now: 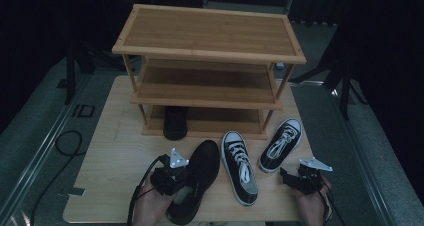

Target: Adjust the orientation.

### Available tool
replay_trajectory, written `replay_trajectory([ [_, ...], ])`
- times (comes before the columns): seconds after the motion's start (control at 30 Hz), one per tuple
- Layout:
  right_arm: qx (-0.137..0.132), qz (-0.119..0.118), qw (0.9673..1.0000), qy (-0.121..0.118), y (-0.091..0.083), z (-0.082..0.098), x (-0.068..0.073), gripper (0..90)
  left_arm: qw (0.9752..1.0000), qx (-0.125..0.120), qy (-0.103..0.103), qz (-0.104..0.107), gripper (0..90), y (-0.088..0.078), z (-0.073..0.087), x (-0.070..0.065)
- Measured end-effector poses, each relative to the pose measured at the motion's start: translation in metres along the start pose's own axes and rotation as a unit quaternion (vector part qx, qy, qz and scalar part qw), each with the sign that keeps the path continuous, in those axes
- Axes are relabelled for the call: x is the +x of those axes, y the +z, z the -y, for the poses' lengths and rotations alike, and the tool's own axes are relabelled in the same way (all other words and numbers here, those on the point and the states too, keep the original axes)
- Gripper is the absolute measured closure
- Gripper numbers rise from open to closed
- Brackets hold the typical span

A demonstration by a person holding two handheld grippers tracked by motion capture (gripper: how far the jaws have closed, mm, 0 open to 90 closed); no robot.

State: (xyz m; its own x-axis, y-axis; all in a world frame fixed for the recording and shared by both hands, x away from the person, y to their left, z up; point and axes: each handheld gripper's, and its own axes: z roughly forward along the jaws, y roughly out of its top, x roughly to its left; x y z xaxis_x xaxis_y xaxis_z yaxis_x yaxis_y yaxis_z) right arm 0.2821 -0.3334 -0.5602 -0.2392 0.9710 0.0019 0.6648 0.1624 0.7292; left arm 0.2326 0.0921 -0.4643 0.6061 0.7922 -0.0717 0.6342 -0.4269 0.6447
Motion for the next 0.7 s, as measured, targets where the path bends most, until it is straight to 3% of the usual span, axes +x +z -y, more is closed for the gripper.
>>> replay_trajectory([
  [0.7, 0.000, 0.000, 1.0000, 0.000, 0.000, 0.000, 0.000, 18.9, 0.9990, -0.038, 0.011, -0.019, 86.7, -0.006, -0.034, 0.006],
])
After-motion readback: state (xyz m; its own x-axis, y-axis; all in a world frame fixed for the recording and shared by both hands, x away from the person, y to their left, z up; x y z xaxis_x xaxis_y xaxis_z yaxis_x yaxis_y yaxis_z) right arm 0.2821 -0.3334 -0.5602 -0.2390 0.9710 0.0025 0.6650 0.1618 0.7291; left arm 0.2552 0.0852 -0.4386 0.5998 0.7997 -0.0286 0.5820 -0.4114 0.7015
